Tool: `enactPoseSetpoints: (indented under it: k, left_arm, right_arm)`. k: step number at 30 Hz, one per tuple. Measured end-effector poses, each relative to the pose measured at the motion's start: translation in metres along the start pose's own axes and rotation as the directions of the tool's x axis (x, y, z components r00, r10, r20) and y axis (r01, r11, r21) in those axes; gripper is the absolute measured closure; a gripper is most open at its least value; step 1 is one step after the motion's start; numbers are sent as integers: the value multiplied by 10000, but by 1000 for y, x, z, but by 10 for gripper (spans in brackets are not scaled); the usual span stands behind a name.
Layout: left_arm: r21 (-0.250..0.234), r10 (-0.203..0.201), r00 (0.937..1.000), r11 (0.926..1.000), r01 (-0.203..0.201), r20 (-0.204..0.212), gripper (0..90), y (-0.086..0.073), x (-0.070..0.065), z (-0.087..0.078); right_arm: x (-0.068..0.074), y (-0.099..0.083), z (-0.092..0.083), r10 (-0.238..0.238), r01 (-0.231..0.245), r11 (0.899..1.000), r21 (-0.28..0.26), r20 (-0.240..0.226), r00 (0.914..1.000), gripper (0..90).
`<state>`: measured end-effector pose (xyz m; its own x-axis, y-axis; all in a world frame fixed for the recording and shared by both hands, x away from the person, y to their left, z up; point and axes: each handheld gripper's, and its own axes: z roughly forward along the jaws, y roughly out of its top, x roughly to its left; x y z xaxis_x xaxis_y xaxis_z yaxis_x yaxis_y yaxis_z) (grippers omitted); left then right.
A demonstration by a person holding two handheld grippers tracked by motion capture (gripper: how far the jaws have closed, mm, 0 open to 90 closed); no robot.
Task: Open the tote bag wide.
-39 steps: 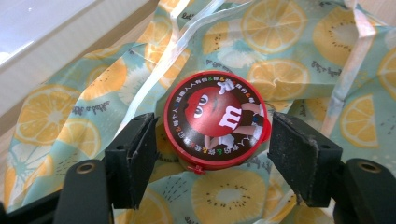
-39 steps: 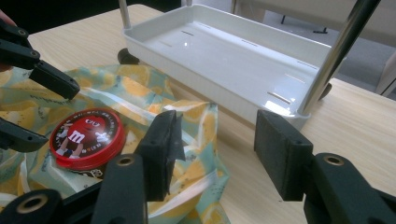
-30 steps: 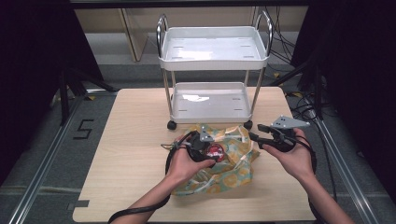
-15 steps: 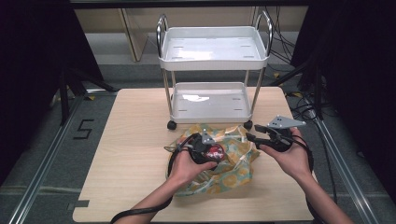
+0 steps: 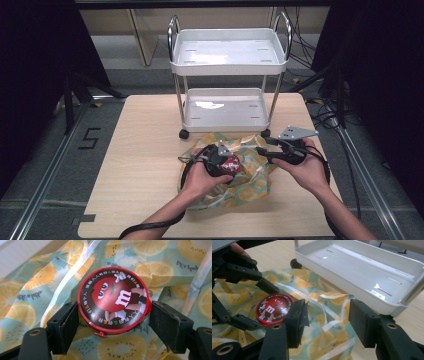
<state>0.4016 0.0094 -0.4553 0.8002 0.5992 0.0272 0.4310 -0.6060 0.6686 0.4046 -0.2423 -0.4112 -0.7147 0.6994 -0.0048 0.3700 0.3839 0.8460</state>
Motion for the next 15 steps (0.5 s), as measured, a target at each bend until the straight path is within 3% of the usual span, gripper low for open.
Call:
enactPoseSetpoints:
  k: [2, 3, 4, 5, 7, 8, 10, 13, 15]
  left_arm:
    - [2, -8, 10000, 10000, 8, 47, 234, 0, 1, 1]
    - [87, 277, 9996, 9996, -277, 88, 235, 0, 4, 0]
    - [87, 277, 9996, 9996, -277, 88, 236, 0, 4, 0]
    - [75, 78, 9998, 9999, -79, 160, 237, 0, 4, 1]
    - [258, 250, 9990, 9993, -260, 383, 239, 1, 9, 0]
    - [190, 410, 9987, 9990, -416, 304, 239, 0, 11, 0]
    - [255, 316, 9984, 9991, -328, 469, 242, 0, 12, 0]
    - [334, 433, 9975, 9984, -452, 562, 247, -1, 16, -3]
    - [348, 304, 9975, 9989, -326, 631, 252, -2, 16, -3]
  right_arm:
    - [1, 0, 1, -48, 48, 10000, -31, 14, 10000, 481]
    - [1, 1, 2, -236, 237, 9997, 64, -47, 9997, 481]
    - [3, 0, 4, -39, 39, 10000, 19, -75, 10000, 481]
    - [2, 0, 5, -228, 228, 9997, 26, -126, 9997, 480]
    - [4, -1, 5, -156, 157, 9998, 106, -146, 9998, 480]
    - [4, -1, 6, -193, 195, 9997, 125, -156, 9997, 480]
    - [4, -1, 6, -342, 345, 9992, 182, -152, 9993, 481]
    - [8, -2, 9, -167, 180, 9993, 338, -388, 9991, 481]
    - [7, -2, 10, -407, 429, 9982, 415, -526, 9978, 482]
